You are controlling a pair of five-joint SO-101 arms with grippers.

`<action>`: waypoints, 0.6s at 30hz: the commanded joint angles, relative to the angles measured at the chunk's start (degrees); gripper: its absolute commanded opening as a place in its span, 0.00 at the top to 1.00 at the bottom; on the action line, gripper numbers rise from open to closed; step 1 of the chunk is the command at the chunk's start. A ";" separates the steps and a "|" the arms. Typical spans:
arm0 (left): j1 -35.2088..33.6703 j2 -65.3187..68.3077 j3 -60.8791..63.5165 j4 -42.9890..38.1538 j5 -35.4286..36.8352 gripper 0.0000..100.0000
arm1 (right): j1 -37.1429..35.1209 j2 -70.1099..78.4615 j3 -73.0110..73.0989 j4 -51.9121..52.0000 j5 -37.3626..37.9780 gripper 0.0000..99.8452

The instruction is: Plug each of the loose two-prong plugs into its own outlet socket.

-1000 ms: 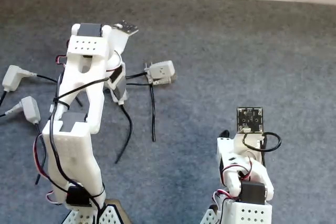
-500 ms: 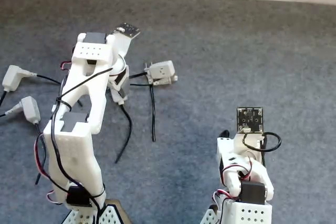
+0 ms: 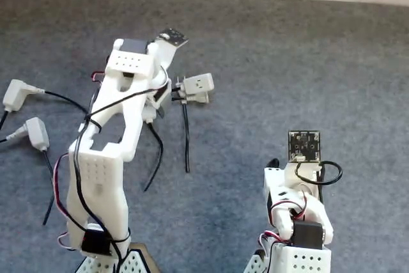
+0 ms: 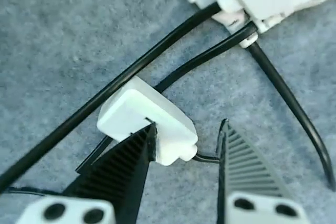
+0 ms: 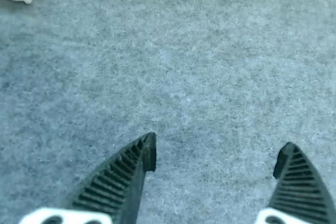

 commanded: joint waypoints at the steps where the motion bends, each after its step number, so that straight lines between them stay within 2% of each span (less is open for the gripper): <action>1: -6.99 4.88 -8.75 7.65 0.09 0.82 | -0.40 -0.40 0.75 -0.84 0.53 0.65; 5: -11.38 4.97 -13.32 13.63 0.00 0.84 | -0.48 -0.40 0.75 -0.84 2.11 0.65; 9: -12.70 5.32 -13.49 15.65 0.00 0.84 | -0.48 -0.40 0.75 -0.84 2.11 0.65; 18: -9.54 5.49 -10.24 14.59 0.00 0.84 | -0.40 -0.40 0.75 -0.84 2.11 0.65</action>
